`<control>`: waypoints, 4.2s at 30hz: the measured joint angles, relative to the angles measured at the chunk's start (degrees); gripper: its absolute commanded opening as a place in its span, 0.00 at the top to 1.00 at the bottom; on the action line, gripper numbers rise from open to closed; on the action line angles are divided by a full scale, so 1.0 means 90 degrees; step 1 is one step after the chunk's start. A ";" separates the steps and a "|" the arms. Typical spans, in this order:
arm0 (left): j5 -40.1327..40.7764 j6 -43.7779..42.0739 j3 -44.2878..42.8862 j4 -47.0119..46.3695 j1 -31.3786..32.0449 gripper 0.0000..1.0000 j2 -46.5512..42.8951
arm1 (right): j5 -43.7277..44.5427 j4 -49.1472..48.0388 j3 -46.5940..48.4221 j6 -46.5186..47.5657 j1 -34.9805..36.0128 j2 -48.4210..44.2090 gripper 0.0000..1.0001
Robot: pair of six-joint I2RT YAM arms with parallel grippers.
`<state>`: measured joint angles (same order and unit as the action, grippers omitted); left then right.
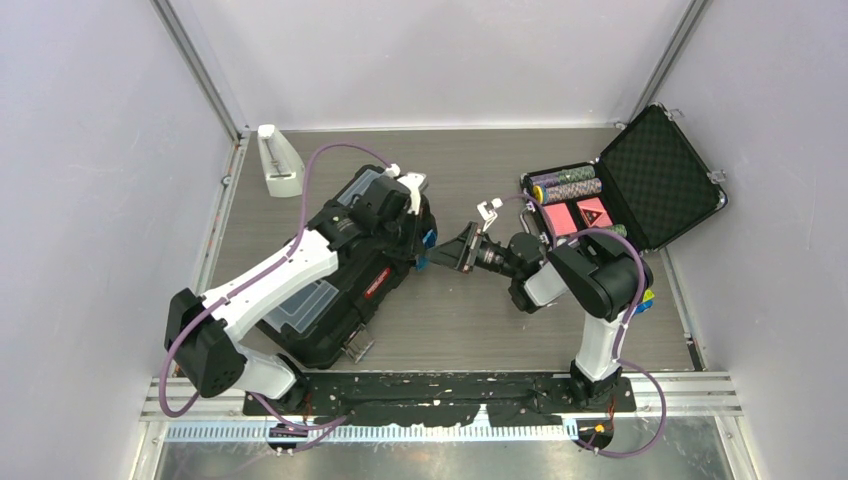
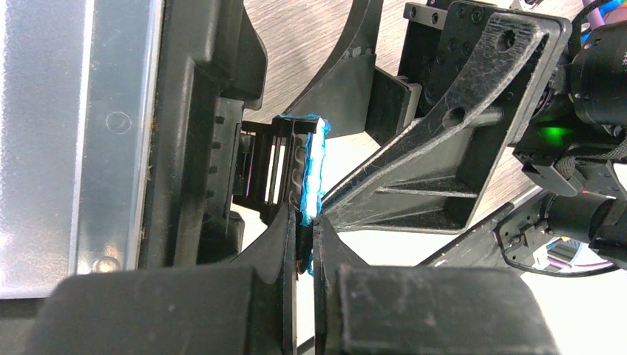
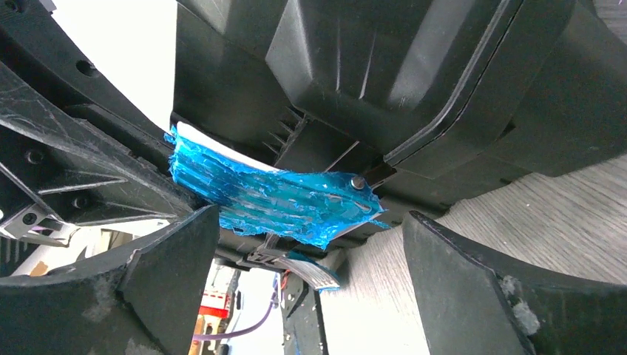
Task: Pack the tool kit
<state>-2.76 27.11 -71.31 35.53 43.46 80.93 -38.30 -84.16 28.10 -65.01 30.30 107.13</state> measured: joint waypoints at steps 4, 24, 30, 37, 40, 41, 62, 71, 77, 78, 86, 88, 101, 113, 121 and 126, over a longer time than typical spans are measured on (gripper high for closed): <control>-0.0010 0.0090 0.0010 -0.0002 -0.0012 1.00 0.0000 | 0.0044 -0.0002 0.0002 0.0175 0.0022 0.0000 0.02; 0.0690 0.0083 -0.0289 0.0493 -0.0134 0.62 0.0126 | 0.0124 0.0036 0.0270 0.0542 0.0204 0.0000 0.34; 0.0950 0.0080 -0.0440 0.0750 0.0063 0.50 0.0158 | 0.0177 0.0095 0.0272 0.0544 0.0223 0.0005 0.38; 0.1809 -0.0114 -0.1032 0.1331 0.0420 0.42 0.0160 | 0.0177 0.0114 0.0274 0.0539 0.0253 0.0019 0.42; 0.2302 -0.0253 -0.1423 0.1554 0.0580 0.43 0.0160 | 0.0180 0.0117 0.0279 0.0539 0.0253 0.0022 0.42; 0.2463 -0.0289 -0.1542 0.1622 0.0631 0.45 0.0160 | 0.0180 0.0117 0.0279 0.0537 0.0255 0.0022 0.42; 0.2990 -0.0571 -0.1717 0.1651 0.0782 0.80 0.1154 | 0.0236 0.0017 0.0112 0.0491 0.0262 0.0102 0.51; 0.3092 -0.0563 -0.1450 0.1581 0.0792 0.92 0.1489 | 0.0267 0.0007 -0.0109 0.0138 0.0340 0.0493 0.60; 0.3138 -0.0556 -0.1416 0.1433 0.0835 0.94 0.1562 | 0.0304 -0.0034 -0.0112 -0.0083 0.0328 0.0729 0.64; 0.3143 -0.0559 -0.1416 0.1428 0.0838 0.94 0.1562 | 0.0304 -0.0044 -0.0114 -0.0131 0.0316 0.0772 0.65; 0.3140 -0.0556 -0.1384 0.1355 0.0852 0.92 0.1569 | 0.0143 -0.0104 -0.0090 -0.0563 0.0185 0.1093 0.74; 0.3174 -0.0563 -0.1345 0.1290 0.0850 0.92 0.1564 | 0.0061 -0.0102 0.0010 -0.0622 0.0163 0.1141 0.75; 0.3291 -0.0549 -0.1081 0.0884 0.0673 0.65 0.1399 | 0.0053 0.0381 0.0746 -0.0291 0.0165 0.1260 0.80; 0.2827 -0.0894 -0.0984 0.0891 -0.0493 0.19 -0.1273 | 0.0197 0.0614 0.0920 -0.0197 0.0175 0.1258 0.80; 0.2305 -0.1258 0.0075 0.0976 -0.2480 0.19 -0.1358 | 0.0199 0.0716 0.0998 -0.0136 0.0172 0.1256 0.80; 0.1564 -0.1297 0.0296 0.0690 -0.3206 0.25 -0.1343 | 0.0202 0.0899 0.1103 -0.0056 0.0172 0.1243 0.80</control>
<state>11.31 15.44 -68.64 41.74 14.61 68.84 -36.49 -76.07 38.02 -65.52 31.86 118.32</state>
